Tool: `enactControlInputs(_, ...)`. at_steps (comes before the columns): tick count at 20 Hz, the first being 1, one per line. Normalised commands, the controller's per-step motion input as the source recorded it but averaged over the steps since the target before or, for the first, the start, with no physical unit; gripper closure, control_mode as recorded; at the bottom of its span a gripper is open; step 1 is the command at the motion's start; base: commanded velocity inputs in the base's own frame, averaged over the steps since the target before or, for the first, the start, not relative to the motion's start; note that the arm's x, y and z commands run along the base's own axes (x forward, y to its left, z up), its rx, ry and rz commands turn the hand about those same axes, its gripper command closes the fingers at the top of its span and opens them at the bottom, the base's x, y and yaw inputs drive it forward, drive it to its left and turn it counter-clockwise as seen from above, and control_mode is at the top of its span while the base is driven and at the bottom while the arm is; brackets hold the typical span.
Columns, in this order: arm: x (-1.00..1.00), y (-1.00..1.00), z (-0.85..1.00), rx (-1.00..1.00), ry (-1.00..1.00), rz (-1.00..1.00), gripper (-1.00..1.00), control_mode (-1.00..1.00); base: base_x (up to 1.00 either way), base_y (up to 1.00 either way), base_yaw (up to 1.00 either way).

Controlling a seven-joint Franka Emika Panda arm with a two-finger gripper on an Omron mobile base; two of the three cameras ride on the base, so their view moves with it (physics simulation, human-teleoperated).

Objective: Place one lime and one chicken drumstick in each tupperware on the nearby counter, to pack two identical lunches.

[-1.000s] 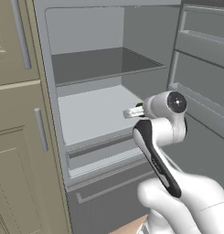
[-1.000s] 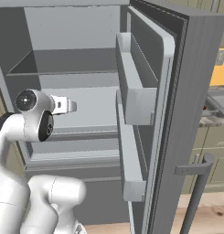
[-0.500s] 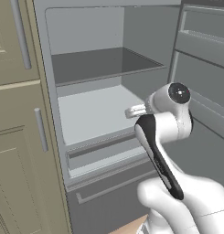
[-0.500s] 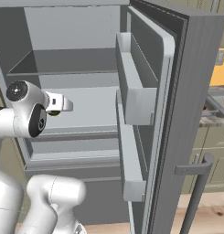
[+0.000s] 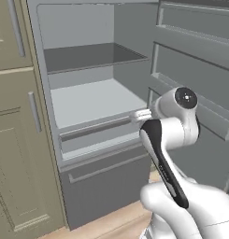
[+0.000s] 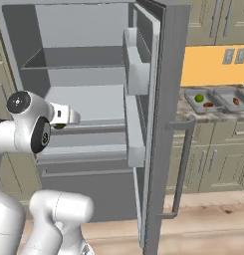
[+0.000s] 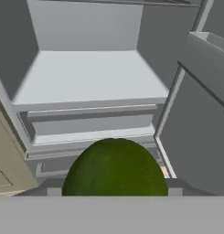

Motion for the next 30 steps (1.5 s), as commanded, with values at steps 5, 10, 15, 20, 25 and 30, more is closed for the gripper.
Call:
enactControlInputs(5,0.0,0.0,0.0,0.0,0.0,0.0,1.0,1.0,-1.0,-0.03,0.0)
enactControlInputs(10,0.0,0.0,0.0,0.0,0.0,0.0,1.0,1.0,-0.96,-0.04,0.0)
enactControlInputs(15,0.0,0.0,0.0,0.0,0.0,0.0,1.0,1.0,-0.98,-0.28,0.0)
enactControlInputs(20,0.0,0.0,0.0,0.0,0.0,0.0,1.0,1.0,-0.7,-0.53,-0.01)
enactControlInputs(25,0.0,0.0,0.0,0.0,0.0,0.0,1.0,1.0,-0.12,-0.74,-0.02)
enactControlInputs(30,0.0,0.0,0.0,0.0,0.0,0.0,1.0,1.0,0.03,-0.71,-0.04)
